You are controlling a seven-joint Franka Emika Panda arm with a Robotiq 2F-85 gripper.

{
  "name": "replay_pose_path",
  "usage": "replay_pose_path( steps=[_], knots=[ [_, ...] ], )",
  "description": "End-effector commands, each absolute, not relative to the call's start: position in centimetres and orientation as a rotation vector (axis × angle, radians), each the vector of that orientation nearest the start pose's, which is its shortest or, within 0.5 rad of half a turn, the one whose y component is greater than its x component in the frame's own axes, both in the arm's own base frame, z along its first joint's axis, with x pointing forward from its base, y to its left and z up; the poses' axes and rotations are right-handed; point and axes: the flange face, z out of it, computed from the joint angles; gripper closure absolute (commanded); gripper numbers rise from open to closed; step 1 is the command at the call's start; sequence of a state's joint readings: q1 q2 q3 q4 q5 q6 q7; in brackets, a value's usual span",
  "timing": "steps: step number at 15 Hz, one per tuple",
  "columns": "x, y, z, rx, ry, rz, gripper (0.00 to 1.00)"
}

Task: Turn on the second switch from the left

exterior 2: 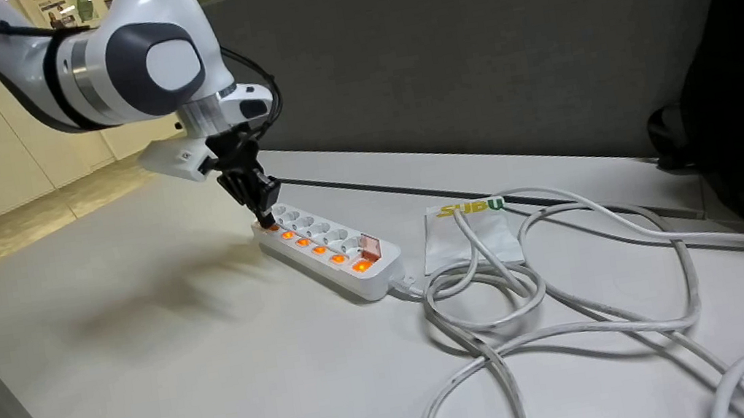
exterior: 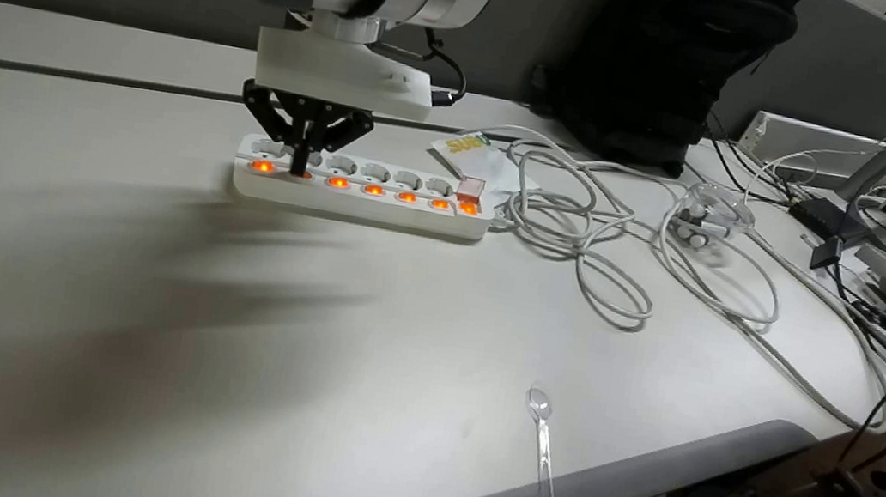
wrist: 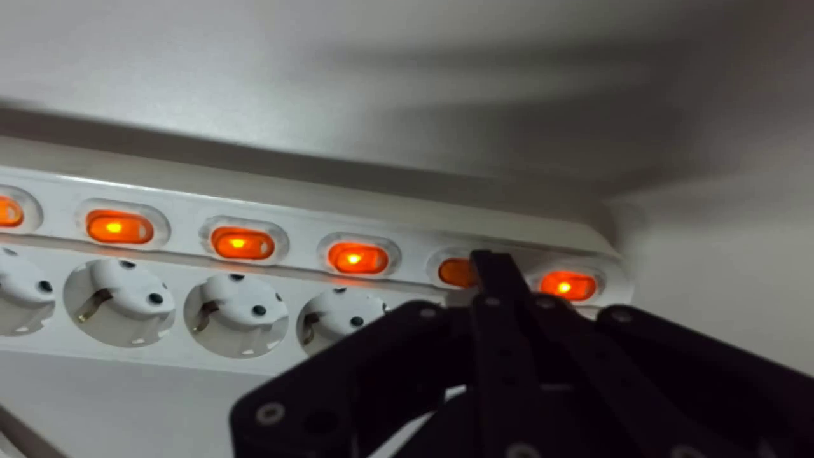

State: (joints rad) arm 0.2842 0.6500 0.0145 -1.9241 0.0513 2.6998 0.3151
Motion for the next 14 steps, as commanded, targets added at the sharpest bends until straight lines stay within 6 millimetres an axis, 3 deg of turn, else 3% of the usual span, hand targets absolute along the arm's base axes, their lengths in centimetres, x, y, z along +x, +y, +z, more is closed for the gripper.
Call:
replay_pose_path(
  steps=[1,14],
  knots=[
    [61.3,17.8,16.4,-3.039,0.158,-0.168,1.00],
    [61.2,18.9,15.1,-3.033,0.136,-0.122,1.00]
  ],
)
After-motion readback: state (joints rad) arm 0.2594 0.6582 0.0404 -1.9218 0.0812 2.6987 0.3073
